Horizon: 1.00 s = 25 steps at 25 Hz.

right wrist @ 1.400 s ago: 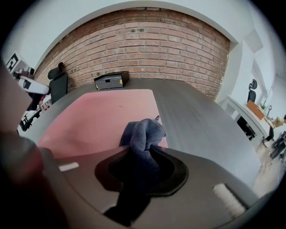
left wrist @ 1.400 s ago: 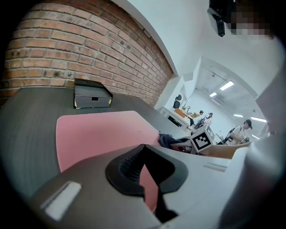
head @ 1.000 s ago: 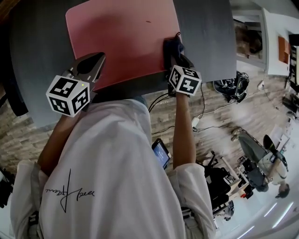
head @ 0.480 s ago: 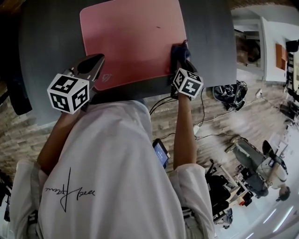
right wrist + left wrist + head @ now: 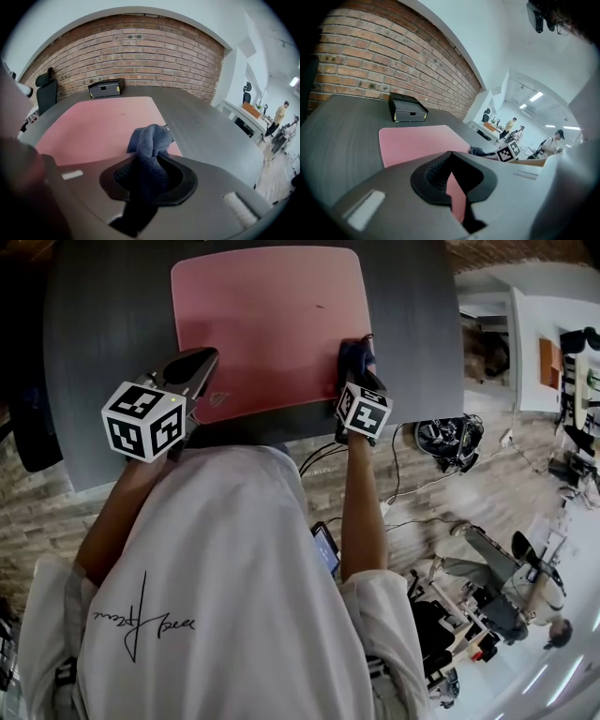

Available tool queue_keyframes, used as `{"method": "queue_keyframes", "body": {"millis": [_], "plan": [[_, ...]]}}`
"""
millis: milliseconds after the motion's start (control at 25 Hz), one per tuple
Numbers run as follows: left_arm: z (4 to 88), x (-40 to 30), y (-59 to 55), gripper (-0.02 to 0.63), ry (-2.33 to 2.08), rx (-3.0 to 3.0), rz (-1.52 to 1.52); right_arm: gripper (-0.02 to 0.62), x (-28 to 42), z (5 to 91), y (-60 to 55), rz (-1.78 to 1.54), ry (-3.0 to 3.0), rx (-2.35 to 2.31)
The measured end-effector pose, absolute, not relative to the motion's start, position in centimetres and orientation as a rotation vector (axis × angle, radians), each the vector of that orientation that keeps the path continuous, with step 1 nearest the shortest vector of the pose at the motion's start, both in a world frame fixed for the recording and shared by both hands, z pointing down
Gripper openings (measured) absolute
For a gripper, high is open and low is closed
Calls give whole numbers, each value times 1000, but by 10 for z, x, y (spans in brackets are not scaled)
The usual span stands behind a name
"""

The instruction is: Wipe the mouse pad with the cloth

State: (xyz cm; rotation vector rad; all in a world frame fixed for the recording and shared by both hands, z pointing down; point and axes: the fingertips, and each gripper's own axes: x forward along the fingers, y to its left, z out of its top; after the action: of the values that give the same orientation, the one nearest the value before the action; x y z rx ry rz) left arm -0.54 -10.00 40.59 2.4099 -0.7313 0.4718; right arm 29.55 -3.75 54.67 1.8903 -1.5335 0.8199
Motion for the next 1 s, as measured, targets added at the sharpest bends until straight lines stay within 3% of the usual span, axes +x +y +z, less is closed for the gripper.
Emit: {"method": "queue_keyframes", "body": {"millis": [1000], "plan": [[410,-12,-105,12,-740,2371,448,84,233,547,-33,908,-1605,1921]]}}
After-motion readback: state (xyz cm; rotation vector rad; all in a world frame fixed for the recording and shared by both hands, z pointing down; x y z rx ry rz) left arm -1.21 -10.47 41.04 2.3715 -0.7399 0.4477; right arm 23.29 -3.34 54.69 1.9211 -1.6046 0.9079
